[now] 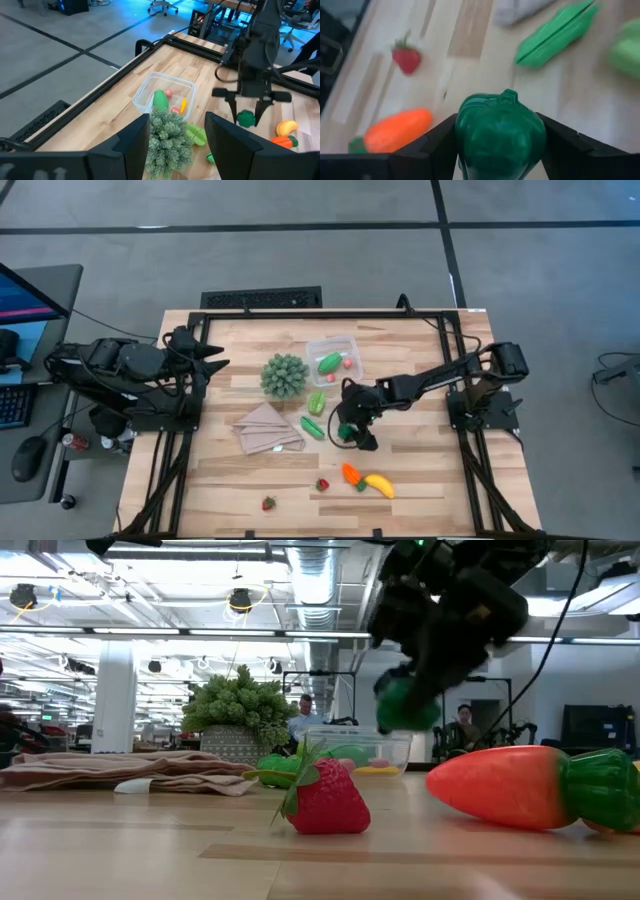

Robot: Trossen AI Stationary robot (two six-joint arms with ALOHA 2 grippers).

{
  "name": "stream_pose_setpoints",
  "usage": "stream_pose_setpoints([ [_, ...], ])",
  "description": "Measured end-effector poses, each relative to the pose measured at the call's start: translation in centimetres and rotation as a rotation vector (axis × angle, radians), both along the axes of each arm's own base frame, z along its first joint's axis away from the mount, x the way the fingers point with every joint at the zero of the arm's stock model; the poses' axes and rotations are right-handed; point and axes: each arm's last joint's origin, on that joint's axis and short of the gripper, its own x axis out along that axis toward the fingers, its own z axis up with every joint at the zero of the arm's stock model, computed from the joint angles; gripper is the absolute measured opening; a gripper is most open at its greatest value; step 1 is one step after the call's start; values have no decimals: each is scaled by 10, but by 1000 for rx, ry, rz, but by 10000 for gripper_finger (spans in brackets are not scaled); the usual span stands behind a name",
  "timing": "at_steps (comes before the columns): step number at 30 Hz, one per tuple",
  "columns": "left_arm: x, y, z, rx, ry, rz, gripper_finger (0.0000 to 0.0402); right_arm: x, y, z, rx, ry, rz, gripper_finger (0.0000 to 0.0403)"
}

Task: Pick and placing Produce into tupperware
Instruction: Put the green bell pepper into the transparent bin

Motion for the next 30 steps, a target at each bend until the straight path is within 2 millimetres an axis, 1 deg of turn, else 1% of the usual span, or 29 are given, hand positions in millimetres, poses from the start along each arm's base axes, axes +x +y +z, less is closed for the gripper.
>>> stream_pose_setpoints([
  [3, 0, 0, 0, 1, 1, -1, 180, -2, -10, 17, 7, -62, -36, 230],
  [7, 0, 0, 0, 6, 3, -3, 180, -8, -25, 40, 11, -141, -85, 224],
  [13, 0, 0, 0, 15, 7, -7, 180, -21, -50, 71, 12, -245, -178, 224],
  [18, 0, 0, 0, 24, 11, -11, 180, -33, -69, 92, -13, -321, -259, 229],
  [25, -1, 0, -2, 29, 31, -12, 180, -49, -93, 110, -33, -382, -352, 223],
  [30, -1, 0, -2, 38, 38, -15, 180, -55, -109, 112, -47, -388, -411, 230],
])
